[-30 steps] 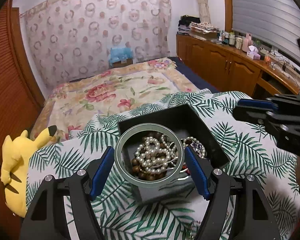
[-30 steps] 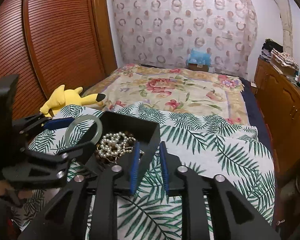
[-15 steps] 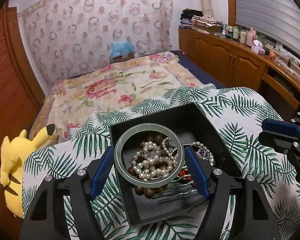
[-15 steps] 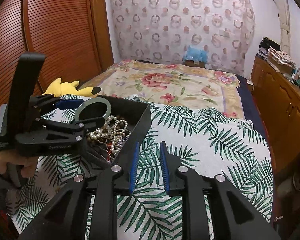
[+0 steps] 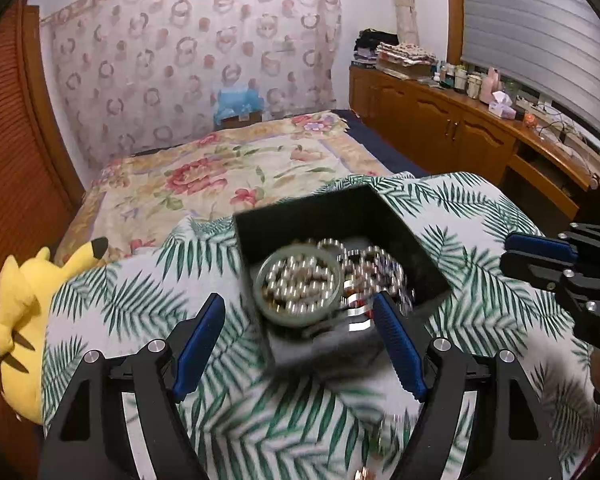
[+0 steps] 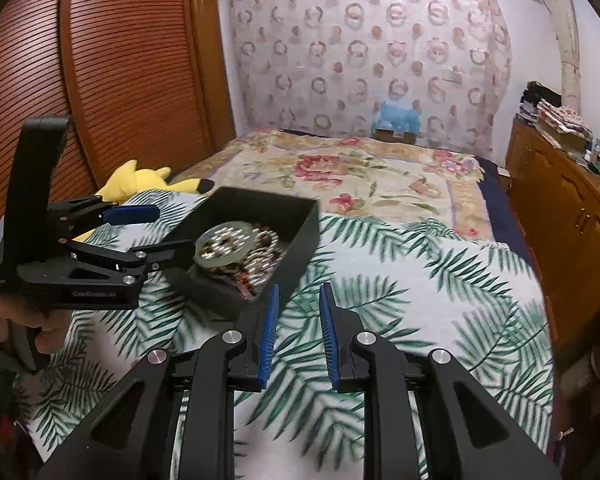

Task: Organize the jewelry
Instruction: 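Grasp the green-bead chain with the right tool while the left tool moves toward the gold charm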

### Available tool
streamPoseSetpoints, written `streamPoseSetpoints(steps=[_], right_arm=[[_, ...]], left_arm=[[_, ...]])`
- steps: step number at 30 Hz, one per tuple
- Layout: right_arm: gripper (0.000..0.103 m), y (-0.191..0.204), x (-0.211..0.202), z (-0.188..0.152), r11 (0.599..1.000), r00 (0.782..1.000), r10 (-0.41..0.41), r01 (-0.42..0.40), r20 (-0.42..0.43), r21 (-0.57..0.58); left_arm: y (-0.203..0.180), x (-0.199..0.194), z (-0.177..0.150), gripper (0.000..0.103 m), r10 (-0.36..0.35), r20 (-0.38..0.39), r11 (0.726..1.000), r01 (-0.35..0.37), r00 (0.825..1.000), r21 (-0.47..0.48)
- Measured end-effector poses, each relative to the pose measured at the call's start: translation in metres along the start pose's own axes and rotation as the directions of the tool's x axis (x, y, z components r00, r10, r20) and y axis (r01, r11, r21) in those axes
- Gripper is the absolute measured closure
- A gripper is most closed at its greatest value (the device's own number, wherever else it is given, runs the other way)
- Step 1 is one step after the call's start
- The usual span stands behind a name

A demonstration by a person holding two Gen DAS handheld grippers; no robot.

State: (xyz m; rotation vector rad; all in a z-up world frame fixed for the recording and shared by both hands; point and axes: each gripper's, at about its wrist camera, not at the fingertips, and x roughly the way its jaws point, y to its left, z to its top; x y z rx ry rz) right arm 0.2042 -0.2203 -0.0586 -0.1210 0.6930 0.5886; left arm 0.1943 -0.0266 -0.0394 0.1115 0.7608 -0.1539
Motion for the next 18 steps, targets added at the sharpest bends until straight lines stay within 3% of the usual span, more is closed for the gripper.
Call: streamPoseSetpoints(steps=[7, 13, 18], right_arm=[[0.08, 0.032, 0.006, -0.017, 0.997, 0.997, 0.068, -0.069, -0.035, -0.027], [0.08, 0.055, 0.015, -0.028, 0.993, 0.992, 0.106, -0.109, -0.07, -0.045], [0.08, 0.072, 0.023, -0.035, 0.989, 0.986, 0.132, -0.139, -0.097, -0.06]], left_arm=[[0.009, -0.032, -0.033, 0.029, 0.05, 0.04, 0.999, -0.05, 0.998, 0.011], [0.023, -0.051, -0.064, 0.027, 0.025, 0.038, 0.999, -0.024, 0.999, -0.045], [0.027, -0.059, -0.085, 0.015, 0.015, 0.029, 0.998, -0.013, 0.999, -0.06]])
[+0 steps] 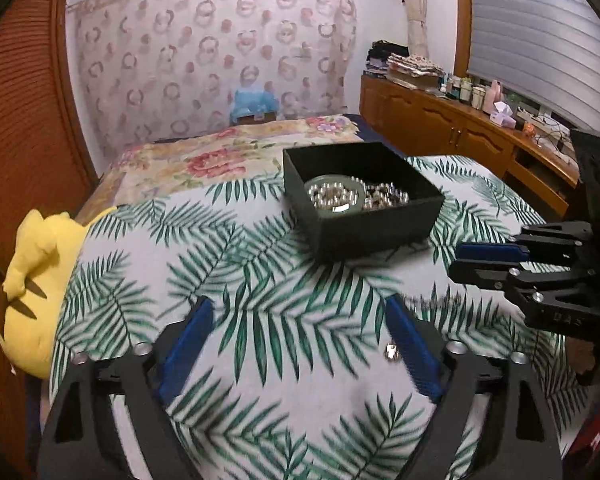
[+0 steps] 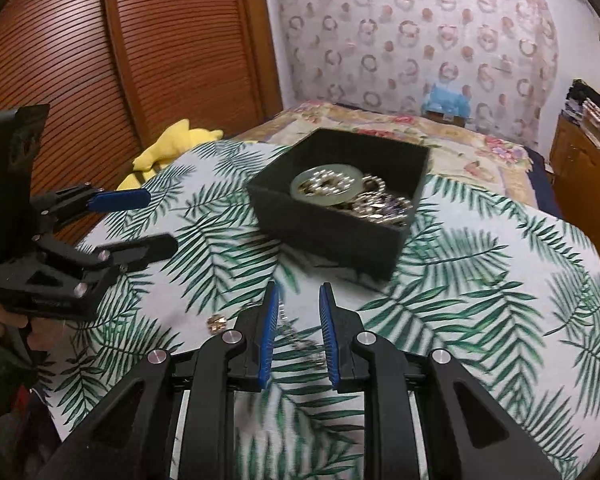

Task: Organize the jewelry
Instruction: 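Grasp the green-bead chain with the right tool while the left tool moves toward the gold charm, then grasp the gold flower charm with the left tool while the right tool holds the chain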

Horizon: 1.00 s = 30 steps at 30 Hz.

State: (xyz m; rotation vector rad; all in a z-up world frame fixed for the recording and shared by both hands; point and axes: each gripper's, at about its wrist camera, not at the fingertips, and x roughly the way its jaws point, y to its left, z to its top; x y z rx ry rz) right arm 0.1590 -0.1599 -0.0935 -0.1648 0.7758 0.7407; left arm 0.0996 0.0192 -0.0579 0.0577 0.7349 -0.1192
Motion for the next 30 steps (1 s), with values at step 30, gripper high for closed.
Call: streamPoseSetpoints(steps=[30], right_arm=[[0.096, 0.035, 0.048, 0.003, 0.991, 0.987, -0.081, 0.064, -0.14, -0.122]], left_arm=[[0.01, -0.002, -0.036, 0.015, -0.015, -0.042, 0.998, 0.013, 0.999, -0.061]])
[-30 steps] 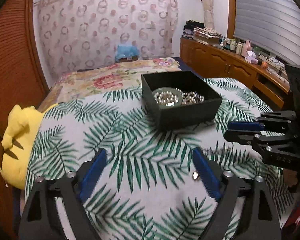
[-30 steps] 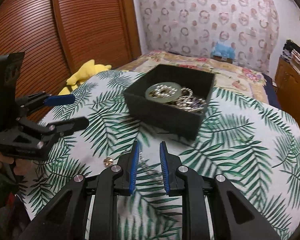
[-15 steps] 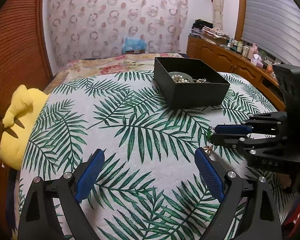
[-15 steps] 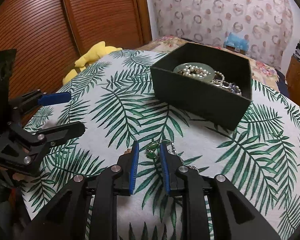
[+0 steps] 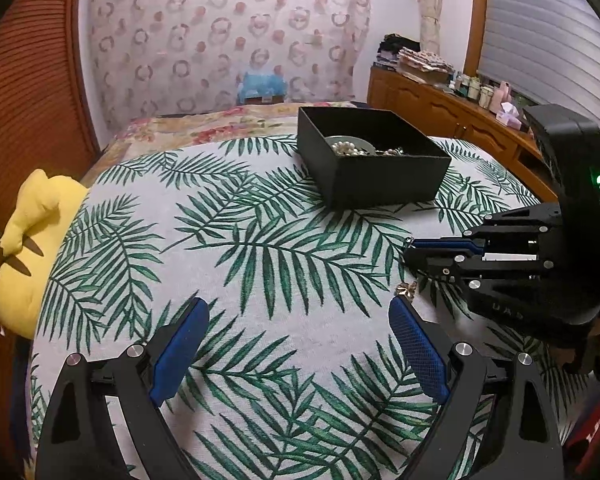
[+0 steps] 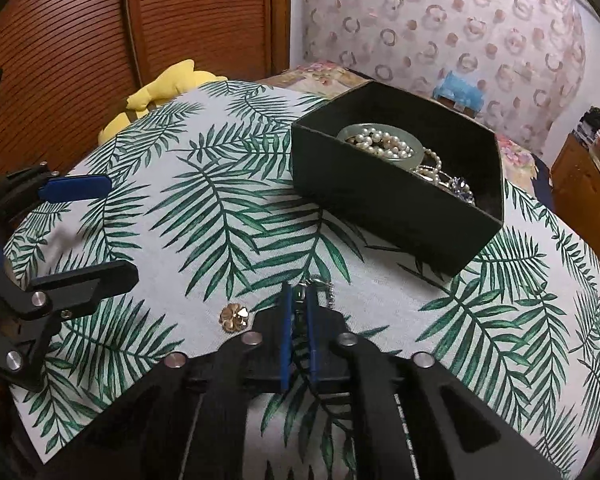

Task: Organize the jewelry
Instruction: 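Grasp the gold flower charm with the left tool while the right tool holds the chain, then carry the gold charm and green-bead chain into the black box and open both tools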

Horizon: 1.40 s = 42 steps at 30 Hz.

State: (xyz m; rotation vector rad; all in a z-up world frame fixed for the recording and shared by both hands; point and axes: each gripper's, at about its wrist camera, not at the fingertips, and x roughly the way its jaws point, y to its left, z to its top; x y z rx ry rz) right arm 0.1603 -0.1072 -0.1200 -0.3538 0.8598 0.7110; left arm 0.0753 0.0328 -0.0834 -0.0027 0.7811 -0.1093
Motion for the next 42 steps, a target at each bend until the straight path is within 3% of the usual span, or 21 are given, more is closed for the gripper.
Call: streamPoseSetpoints(steps=[14, 24, 28, 30, 35, 38, 42], right_arm=[[0.096, -0.044, -0.056, -0.028, 0.994, 0.994, 0.006, -0.018, 0.109, 0.103], [0.096, -0.06, -0.074, -0.035, 0.99, 0.989, -0.007, -0.014, 0.147, 0.144], [0.096, -0.059, -0.078, -0.034, 0.989, 0.988, -0.006, -0.017, 0.156, 0.145], [0.096, -0.058, -0.079, -0.034, 0.989, 0.987, -0.003, -0.02, 0.159, 0.143], [0.096, -0.055, -0.083, -0.033, 0.99, 0.986, -0.002, -0.021, 0.166, 0.136], [0.096, -0.054, -0.086, -0.032, 0.991, 0.985, -0.005, -0.018, 0.17, 0.13], [0.096, -0.054, -0.094, -0.028, 0.992, 0.982, -0.008, -0.016, 0.187, 0.124]], left_arm=[[-0.034, 0.012, 0.006, 0.016, -0.086, -0.034, 0.994, 0.088, 0.996, 0.065], [-0.06, 0.027, 0.006, 0.063, -0.131, -0.085, 0.981, 0.141, 0.988, 0.13], [-0.064, 0.034, 0.007, 0.068, -0.122, -0.096, 0.98, 0.135, 0.988, 0.147], [-0.066, 0.037, 0.007, 0.078, -0.12, -0.102, 0.979, 0.135, 0.988, 0.155], [-0.067, 0.04, 0.01, 0.08, -0.112, -0.099, 0.978, 0.127, 0.989, 0.163], [-0.068, 0.04, 0.01, 0.089, -0.105, -0.095, 0.978, 0.121, 0.99, 0.173], [-0.068, 0.039, 0.012, 0.089, -0.111, -0.089, 0.978, 0.125, 0.99, 0.168]])
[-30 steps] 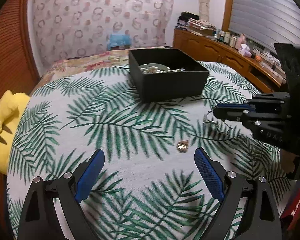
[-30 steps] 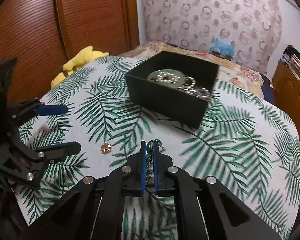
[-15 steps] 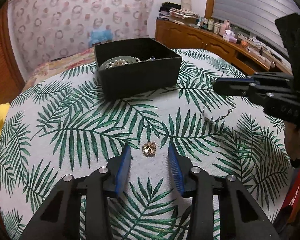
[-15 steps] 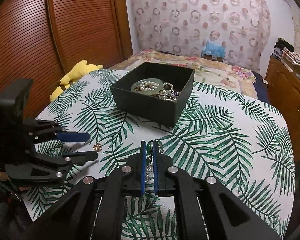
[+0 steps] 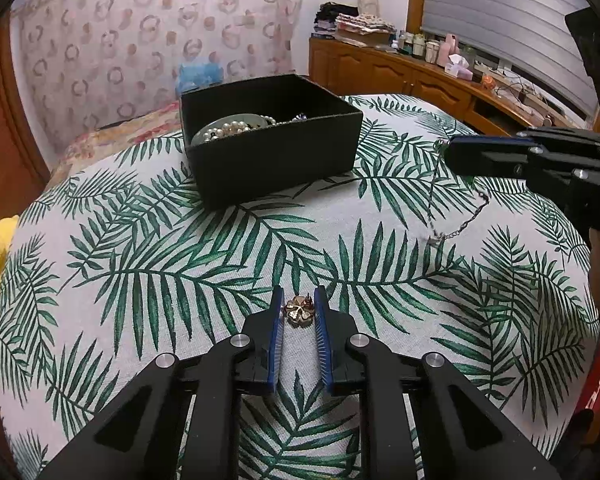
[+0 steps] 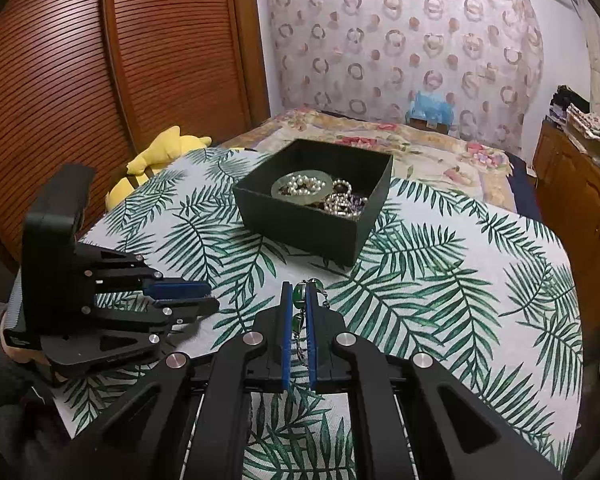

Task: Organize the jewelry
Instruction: 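Carry the gold charm and green-bead chain into the black box and open both tools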

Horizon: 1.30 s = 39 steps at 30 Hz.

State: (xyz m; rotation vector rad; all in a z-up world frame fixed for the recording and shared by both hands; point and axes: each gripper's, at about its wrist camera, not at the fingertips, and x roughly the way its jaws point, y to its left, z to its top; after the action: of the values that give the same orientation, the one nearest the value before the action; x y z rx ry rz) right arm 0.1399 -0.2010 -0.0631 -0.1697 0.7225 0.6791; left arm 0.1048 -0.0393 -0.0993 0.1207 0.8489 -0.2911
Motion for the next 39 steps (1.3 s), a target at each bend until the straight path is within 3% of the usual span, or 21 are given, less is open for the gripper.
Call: streamPoseSetpoints(steps=[13, 24, 39], right_arm=[[0.096, 0.001, -0.021, 0.044, 0.998, 0.997, -0.021, 0.025, 0.079, -0.051], [0.096, -0.007, -0.012, 0.091, 0.998, 0.993, -0.014, 0.02, 0.113, -0.056], [0.096, -0.023, 0.033, 0.132, 1.0, 0.998, -0.025, 0.026, 0.066, -0.013]], left_arm=[[0.006, -0.019, 0.02, 0.089, 0.007, 0.07, 1.0, -0.006, 0.998, -0.013], [0.013, -0.032, 0.043, 0.089, 0.025, 0.118, 1.0, -0.024, 0.993, -0.011], [0.022, -0.037, 0.059, 0.089, 0.046, 0.14, 0.999, -0.046, 0.989, -0.008]])
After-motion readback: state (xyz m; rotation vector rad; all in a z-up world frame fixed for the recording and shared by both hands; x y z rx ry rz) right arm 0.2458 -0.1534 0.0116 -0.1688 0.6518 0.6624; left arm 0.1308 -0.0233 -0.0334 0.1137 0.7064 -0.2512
